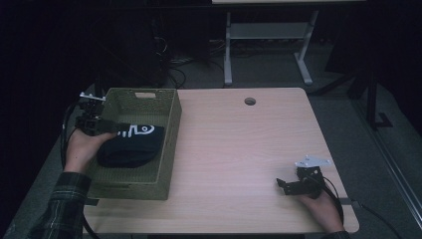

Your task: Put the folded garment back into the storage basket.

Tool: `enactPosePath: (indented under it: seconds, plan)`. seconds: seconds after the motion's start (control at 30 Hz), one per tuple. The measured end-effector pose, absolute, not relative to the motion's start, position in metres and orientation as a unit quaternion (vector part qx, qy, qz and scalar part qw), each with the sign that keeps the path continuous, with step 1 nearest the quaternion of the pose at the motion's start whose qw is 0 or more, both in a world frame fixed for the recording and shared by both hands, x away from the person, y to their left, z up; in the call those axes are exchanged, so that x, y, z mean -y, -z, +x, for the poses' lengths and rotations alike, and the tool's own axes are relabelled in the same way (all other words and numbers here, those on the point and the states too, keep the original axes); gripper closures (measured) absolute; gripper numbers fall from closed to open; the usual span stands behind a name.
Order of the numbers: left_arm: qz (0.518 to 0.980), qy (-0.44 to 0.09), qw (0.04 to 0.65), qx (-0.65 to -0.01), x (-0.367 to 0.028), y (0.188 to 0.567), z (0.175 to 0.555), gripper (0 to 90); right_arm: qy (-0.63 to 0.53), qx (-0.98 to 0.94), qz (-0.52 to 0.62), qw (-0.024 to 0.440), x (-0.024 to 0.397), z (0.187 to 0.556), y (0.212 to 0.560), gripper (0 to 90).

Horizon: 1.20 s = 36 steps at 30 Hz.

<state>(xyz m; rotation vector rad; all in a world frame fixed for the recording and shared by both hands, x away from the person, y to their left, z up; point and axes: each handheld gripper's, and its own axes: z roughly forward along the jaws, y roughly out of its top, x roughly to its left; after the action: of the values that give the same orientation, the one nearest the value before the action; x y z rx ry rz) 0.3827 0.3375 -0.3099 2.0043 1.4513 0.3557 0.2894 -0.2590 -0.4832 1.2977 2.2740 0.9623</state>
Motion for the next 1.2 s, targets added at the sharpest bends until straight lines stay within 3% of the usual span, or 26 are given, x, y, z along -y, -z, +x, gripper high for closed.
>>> enactPosePath:
  seconds: [0.27,0.7,1.2]
  plan:
    - [0.780,-0.122,0.320,-0.523,-0.304,0.310,0.379,13.5,-0.340,-0.803,0.458,0.175,0.259,0.289,0.483,3.9]
    - [0.803,-0.116,0.357,-0.463,-0.232,0.304,0.364,13.5,-0.340,-0.802,0.458,0.175,0.259,0.289,0.483,3.9]
    - [0.823,-0.106,0.368,-0.419,-0.159,0.326,0.354,13.5,-0.340,-0.802,0.458,0.175,0.259,0.290,0.483,3.9]
